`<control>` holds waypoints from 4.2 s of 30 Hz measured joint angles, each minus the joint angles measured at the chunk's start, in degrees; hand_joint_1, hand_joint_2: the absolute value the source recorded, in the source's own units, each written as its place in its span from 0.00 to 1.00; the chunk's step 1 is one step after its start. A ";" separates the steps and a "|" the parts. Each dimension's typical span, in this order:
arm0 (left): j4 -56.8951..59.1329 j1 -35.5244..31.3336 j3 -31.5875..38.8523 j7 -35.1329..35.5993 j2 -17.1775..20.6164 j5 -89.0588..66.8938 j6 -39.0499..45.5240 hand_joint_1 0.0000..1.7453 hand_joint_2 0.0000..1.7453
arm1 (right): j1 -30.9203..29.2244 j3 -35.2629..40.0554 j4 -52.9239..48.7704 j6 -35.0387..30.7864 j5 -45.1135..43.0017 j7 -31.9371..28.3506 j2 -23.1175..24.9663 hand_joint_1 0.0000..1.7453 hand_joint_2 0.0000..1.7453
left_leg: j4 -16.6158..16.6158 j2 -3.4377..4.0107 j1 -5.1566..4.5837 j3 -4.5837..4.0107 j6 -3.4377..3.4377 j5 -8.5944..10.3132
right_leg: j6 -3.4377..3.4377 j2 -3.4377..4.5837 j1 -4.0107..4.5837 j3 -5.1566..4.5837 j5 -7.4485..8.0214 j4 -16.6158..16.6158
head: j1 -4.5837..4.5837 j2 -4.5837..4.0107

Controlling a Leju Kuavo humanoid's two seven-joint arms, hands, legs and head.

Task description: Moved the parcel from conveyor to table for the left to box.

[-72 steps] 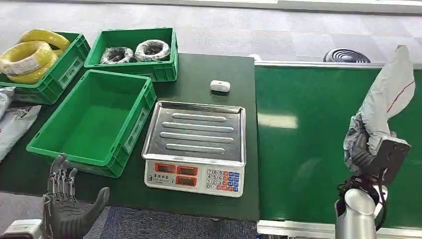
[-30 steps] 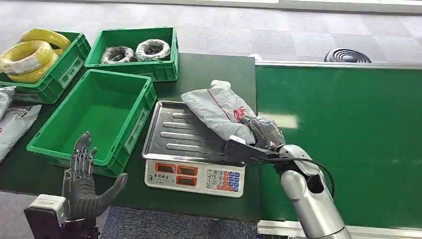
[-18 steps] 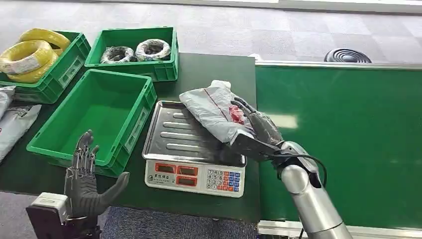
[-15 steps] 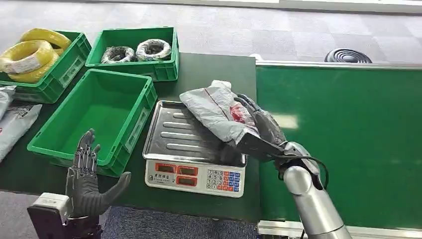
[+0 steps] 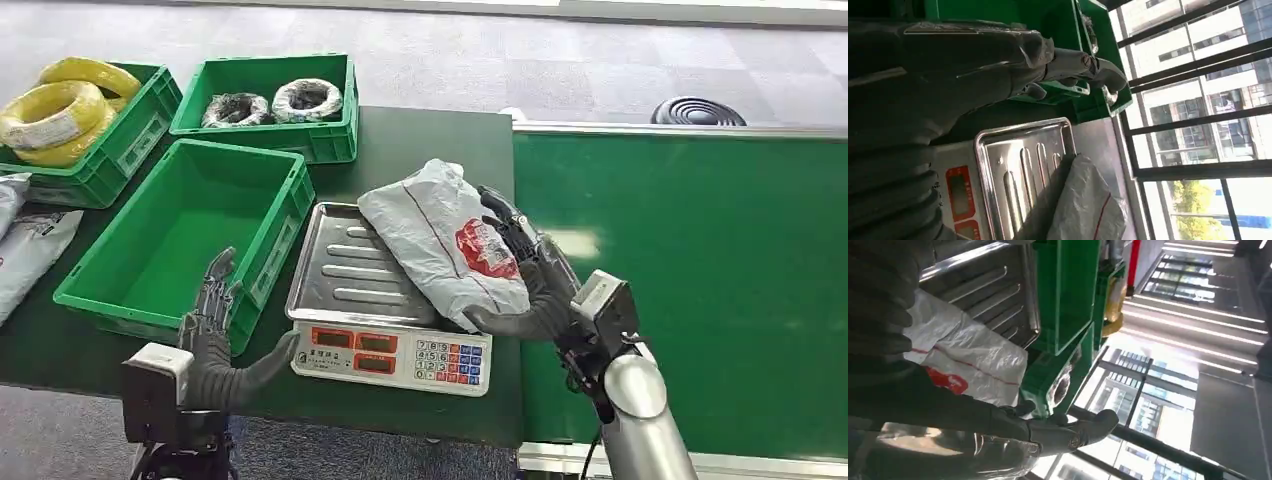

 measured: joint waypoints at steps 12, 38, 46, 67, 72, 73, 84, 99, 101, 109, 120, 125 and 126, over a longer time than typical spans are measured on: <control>6.21 -6.60 -6.72 8.64 1.27 -11.52 0.83 0.00 1.00 | 11.61 -5.97 -17.52 -31.11 17.22 -4.44 2.03 0.00 1.00 | 0.02 -0.11 -0.01 -0.08 0.01 -0.01 | 0.01 -0.08 -0.01 -0.07 -0.01 -0.03 | 0.02 0.00; 30.70 -24.89 -22.43 13.66 1.16 -12.09 2.80 0.00 1.00 | 30.78 -12.64 -25.88 -51.52 3.29 -10.21 -0.43 0.00 1.00 | 0.01 0.01 0.00 -0.03 0.01 -0.02 | 0.02 0.01 -0.01 -0.04 0.02 -0.03 | 0.02 0.00; 38.30 -27.39 -23.96 13.90 1.11 -14.12 4.20 0.00 1.00 | 30.42 -10.12 -25.62 -52.39 3.03 -10.08 -0.39 0.00 1.00 | 0.02 0.02 -0.01 -0.05 0.01 -0.02 | 0.03 0.01 -0.02 -0.04 0.02 -0.03 | 0.00 0.00; 46.25 -30.56 -24.83 9.90 -0.85 -9.60 13.35 0.00 1.00 | 30.43 -7.39 -26.62 -49.62 6.20 -7.96 3.87 0.00 1.00 | 0.02 0.01 -0.01 -0.07 0.01 -0.02 | 0.03 0.01 -0.02 -0.05 0.02 -0.03 | 0.00 0.00; 43.23 -29.63 -25.29 9.77 -0.09 -6.38 10.66 0.00 1.00 | 30.71 -7.80 -26.84 -48.96 6.27 -7.96 4.68 0.00 1.00 | 0.02 0.01 -0.01 -0.06 0.01 -0.02 | 0.03 0.01 -0.02 -0.05 0.02 -0.03 | -0.02 0.00; 42.41 -29.41 -25.57 9.73 0.06 -5.84 9.97 0.00 1.00 | 30.74 -8.00 -26.95 -48.83 6.16 -7.96 4.79 0.00 1.00 | 0.02 0.00 -0.01 -0.06 0.01 -0.02 | 0.03 0.01 -0.02 -0.05 0.02 -0.03 | 0.00 0.00; 36.96 -28.60 -29.66 9.84 1.09 -3.65 4.66 0.00 1.00 | 31.00 -9.79 -27.67 -48.20 5.33 -7.87 5.84 0.00 1.00 | 0.02 0.01 -0.01 -0.06 0.01 -0.02 | 0.03 0.01 -0.02 -0.05 0.02 -0.03 | 0.00 0.00; 42.47 -32.43 -33.93 12.00 -0.74 -11.61 12.39 0.95 1.00 | 30.94 -10.27 -28.00 -48.94 2.90 -8.28 5.44 0.00 1.00 | 0.02 0.01 -0.02 -0.05 0.01 -0.02 | 0.03 0.00 -0.02 -0.04 0.02 -0.03 | -0.02 0.00; 44.38 -33.14 -34.12 12.79 -1.22 -13.13 13.46 1.00 1.00 | 30.93 -10.14 -27.96 -49.61 2.16 -8.57 5.07 0.00 1.00 | 0.02 0.00 -0.02 -0.05 0.01 -0.02 | 0.03 0.01 -0.02 -0.04 0.02 -0.03 | -0.02 0.00; 51.56 -34.25 -33.10 11.06 -2.51 -14.32 17.00 1.00 1.00 | 30.80 -9.75 -27.94 -48.79 3.16 -7.80 4.70 0.00 1.00 | 0.01 0.01 -0.01 -0.06 0.01 -0.02 | 0.03 0.01 -0.02 -0.04 0.02 -0.02 | 0.00 0.00; 52.74 -34.28 -31.50 11.67 -2.51 -15.50 17.42 1.00 1.00 | 29.94 -9.77 -27.85 -47.19 3.51 -7.54 5.44 0.00 1.00 | 0.02 0.00 -0.01 -0.06 0.01 -0.02 | 0.03 0.01 -0.02 -0.04 0.02 -0.03 | 0.00 0.00; 52.74 -34.28 -30.56 11.67 -2.51 -15.08 17.40 1.00 1.00 | 29.91 -9.79 -27.85 -46.82 4.15 -7.10 5.95 0.00 1.00 | 0.01 0.00 -0.01 -0.06 0.01 -0.02 | 0.03 0.00 -0.02 -0.04 0.02 -0.02 | 0.00 0.00; 52.74 -34.28 -30.49 11.67 -2.51 -15.06 17.40 1.00 1.00 | 29.91 -9.79 -27.85 -46.82 4.15 -7.10 6.01 0.00 1.00 | 0.01 0.00 -0.01 -0.06 0.01 -0.02 | 0.03 0.00 -0.02 -0.04 0.02 -0.02 | 0.00 0.00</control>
